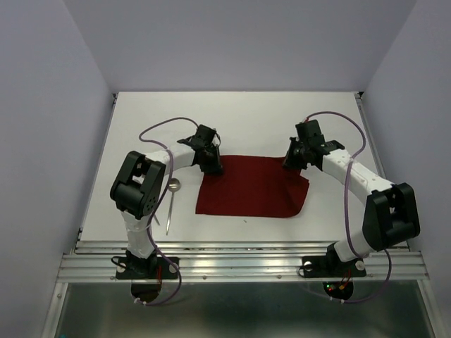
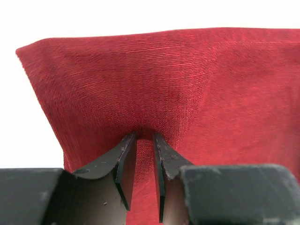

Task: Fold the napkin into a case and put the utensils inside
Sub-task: Fold the square-folded napkin at the center of the board.

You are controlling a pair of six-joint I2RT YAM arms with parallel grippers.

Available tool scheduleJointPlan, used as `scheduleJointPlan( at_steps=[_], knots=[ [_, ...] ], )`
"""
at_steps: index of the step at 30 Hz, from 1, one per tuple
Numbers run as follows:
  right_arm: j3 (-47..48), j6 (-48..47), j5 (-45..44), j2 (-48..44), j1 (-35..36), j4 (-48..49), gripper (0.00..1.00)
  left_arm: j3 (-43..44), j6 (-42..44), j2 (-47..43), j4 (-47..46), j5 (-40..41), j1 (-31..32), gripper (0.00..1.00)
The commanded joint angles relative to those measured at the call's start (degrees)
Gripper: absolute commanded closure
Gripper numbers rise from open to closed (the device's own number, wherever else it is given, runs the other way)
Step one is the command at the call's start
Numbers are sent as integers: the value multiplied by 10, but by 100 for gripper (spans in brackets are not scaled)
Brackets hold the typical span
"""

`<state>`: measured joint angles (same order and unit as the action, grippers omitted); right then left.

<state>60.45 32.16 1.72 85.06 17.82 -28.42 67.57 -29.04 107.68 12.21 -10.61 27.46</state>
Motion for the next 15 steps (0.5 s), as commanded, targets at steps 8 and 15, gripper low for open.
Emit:
scheduleJointPlan(
  at_steps=[8,15],
  knots=[
    [48,25,-14,24,57,21,99,9,-66,49,-39,-57,53,68],
    [66,33,-14,35,94,21,99,26,-47,11,10,8,50,68]
  ],
)
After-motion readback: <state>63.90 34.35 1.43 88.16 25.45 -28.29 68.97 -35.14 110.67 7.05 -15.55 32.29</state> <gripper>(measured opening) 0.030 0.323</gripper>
